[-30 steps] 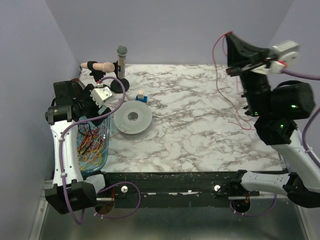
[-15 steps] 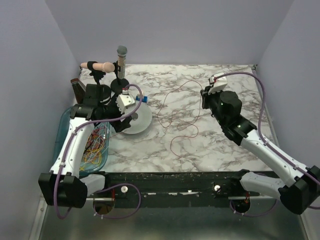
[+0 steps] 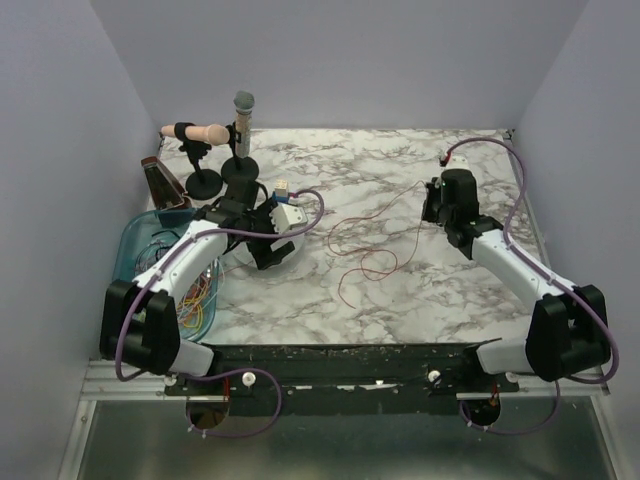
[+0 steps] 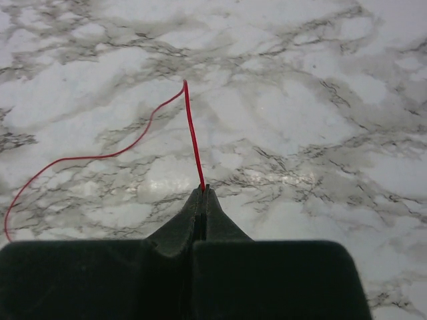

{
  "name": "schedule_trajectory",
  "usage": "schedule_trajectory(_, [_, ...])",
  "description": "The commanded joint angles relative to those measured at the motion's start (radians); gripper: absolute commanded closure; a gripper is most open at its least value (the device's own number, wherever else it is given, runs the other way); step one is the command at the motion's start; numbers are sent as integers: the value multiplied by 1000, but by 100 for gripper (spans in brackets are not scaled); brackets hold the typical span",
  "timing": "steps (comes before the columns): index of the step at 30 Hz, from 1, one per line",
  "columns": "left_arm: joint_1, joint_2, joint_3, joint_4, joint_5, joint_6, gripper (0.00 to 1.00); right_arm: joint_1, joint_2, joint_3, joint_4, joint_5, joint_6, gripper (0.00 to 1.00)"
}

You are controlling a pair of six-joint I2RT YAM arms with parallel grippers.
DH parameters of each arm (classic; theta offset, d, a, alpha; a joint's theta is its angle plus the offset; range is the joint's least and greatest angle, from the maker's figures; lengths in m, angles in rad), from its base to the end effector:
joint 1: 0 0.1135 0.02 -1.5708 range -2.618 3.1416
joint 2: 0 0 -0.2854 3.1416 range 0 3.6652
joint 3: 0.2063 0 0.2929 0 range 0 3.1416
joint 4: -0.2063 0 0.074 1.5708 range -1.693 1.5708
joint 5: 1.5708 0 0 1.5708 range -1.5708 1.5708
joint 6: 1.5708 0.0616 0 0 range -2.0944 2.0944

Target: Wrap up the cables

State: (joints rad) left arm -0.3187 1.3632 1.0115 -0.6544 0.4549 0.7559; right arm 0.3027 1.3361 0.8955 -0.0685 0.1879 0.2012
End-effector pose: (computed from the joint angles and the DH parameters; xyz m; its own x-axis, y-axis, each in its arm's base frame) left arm 0.2956 -0.1260 0.2411 -0.2375 0.7272 -0.6440 0.9176 0.3856 0.0970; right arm 0.3432 0.0951 0.2575 -0.4833 0.0548 -0.8738 -0.0414 0.9955 0.0853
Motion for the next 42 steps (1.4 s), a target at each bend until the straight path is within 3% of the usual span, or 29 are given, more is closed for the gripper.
schedule_trajectory(1, [-26, 117, 50, 39, -81, 17, 1, -34, 46, -10, -63, -79, 27, 99])
schedule_trajectory(9, [-46, 269, 105, -54, -101, 10, 1, -34, 57, -1, -73, -97, 9, 99])
schedule_trajectory(14, [-46, 272, 116, -137, -36, 13, 1, -34, 6, -9, -74, -96, -5, 99])
schedule_trajectory(20, [-49, 303, 88, -155, -53, 36, 1, -34, -46, -12, -73, -96, -20, 99])
schedule_trajectory(27, [-65, 254, 49, -217, 24, 95, 1, -34, -92, -23, -94, -93, -37, 99])
schedule_trajectory(32, [-111, 186, 12, -274, 116, 143, 7, -34, -141, -36, -106, -93, -49, 99])
schedule_trajectory(36, [-186, 142, -16, -209, 180, 125, 6, -34, -166, -44, -113, -79, -57, 99])
schedule_trajectory(42, [-275, 189, 12, 40, 139, -24, 6, -37, -178, -49, -151, -71, -60, 99])
